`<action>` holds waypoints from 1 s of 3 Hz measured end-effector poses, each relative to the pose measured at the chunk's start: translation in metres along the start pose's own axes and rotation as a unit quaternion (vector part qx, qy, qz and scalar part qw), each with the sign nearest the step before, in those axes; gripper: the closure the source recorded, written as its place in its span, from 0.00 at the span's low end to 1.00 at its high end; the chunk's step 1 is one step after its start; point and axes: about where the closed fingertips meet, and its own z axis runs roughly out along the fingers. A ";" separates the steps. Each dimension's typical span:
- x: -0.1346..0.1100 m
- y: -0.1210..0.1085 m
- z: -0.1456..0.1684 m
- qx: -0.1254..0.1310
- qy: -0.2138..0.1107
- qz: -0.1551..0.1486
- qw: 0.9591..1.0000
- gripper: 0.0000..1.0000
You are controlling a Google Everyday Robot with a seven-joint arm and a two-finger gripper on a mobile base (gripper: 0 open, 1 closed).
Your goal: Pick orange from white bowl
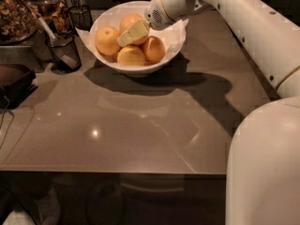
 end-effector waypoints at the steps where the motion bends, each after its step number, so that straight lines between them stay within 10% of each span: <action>1: -0.003 0.000 -0.001 -0.006 -0.016 -0.003 1.000 0.37; 3: -0.001 -0.006 -0.005 -0.015 -0.056 0.024 0.998 0.84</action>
Offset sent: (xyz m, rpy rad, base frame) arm 0.0058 -0.0106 0.0128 0.1042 -0.0182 -0.0126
